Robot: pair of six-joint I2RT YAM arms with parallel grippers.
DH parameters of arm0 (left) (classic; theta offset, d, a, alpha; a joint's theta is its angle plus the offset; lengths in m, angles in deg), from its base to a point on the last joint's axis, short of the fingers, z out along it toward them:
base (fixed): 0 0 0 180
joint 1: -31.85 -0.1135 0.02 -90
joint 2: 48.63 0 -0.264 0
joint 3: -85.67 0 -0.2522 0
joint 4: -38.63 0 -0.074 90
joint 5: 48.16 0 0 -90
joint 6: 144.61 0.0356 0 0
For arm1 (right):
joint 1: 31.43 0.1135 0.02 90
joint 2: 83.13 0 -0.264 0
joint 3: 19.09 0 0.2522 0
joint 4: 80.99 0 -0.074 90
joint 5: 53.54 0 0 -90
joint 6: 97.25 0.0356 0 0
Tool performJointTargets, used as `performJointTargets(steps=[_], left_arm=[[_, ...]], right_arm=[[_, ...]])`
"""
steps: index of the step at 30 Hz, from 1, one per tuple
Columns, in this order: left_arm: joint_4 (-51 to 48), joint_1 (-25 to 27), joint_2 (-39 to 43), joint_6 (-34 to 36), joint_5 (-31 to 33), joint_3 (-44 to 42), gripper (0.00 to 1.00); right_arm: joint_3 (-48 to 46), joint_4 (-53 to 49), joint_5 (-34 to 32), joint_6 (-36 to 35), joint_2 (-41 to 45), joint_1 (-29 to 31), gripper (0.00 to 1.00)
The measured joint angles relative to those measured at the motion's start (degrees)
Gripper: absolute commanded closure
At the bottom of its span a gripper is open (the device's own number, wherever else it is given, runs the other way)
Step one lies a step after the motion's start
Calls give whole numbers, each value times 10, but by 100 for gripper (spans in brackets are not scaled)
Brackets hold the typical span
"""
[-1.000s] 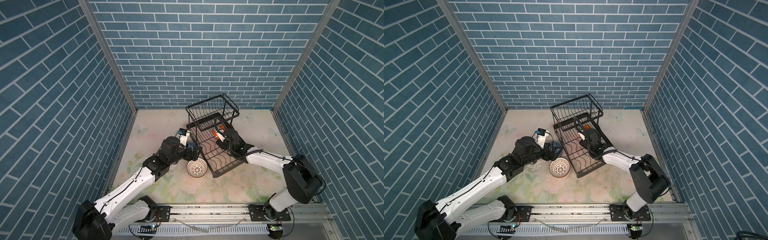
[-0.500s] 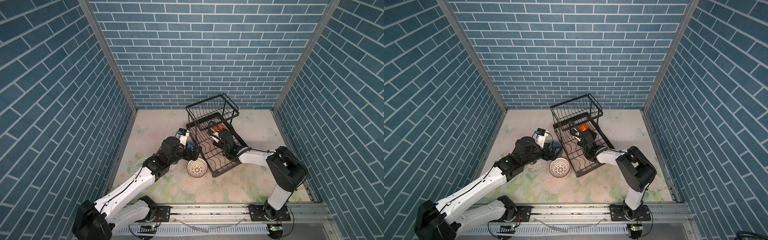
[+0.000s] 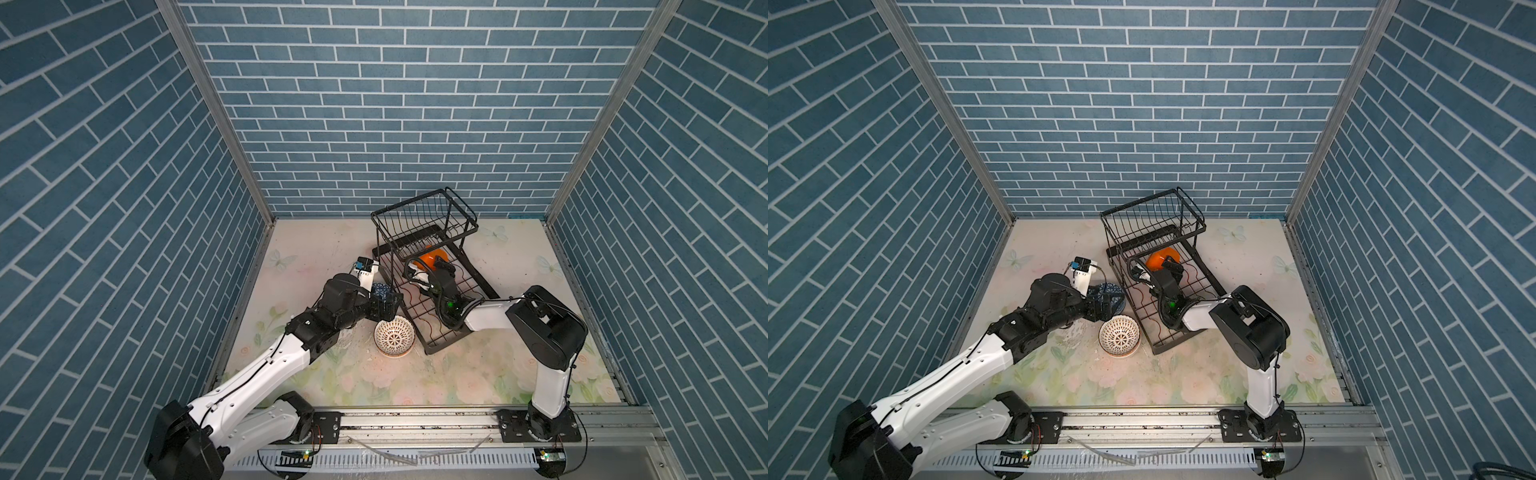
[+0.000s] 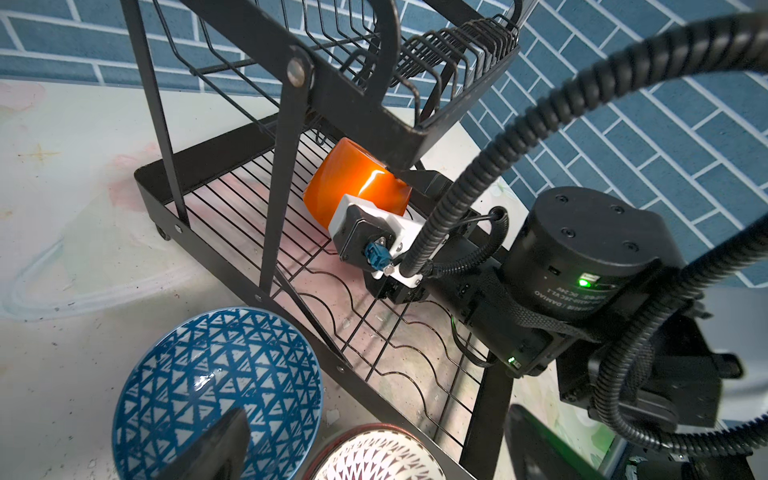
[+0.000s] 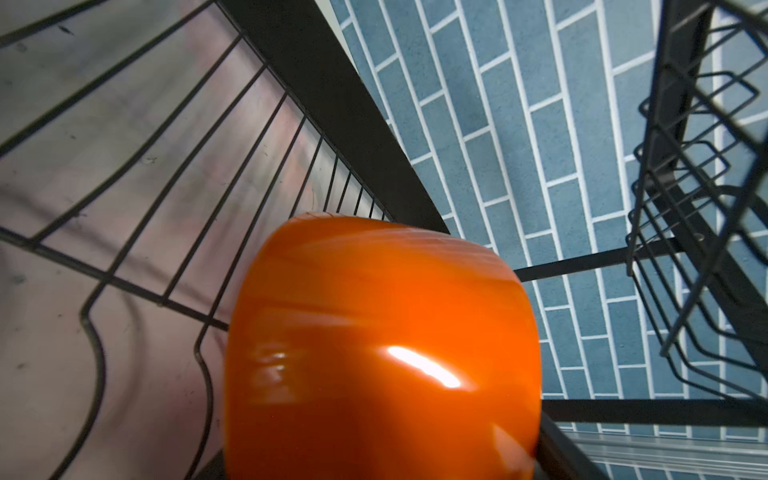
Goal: Load the bowls into the dish rack
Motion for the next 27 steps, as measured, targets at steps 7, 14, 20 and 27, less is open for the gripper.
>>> performJointTargets(steps=[7,14,20,27], left_arm=[[-2,0,10,0,5,0,3],[-5,0,19,0,10,-9,3],[-8,0,20,0,12,-10,2],[-8,0,21,0,12,-11,2]], right_arm=[[8,5,2,-4,-10,0,16],[19,-17,12,-5,-33,0,3],[23,-29,13,0,-33,0,1],[23,-62,13,16,-21,-1,1]])
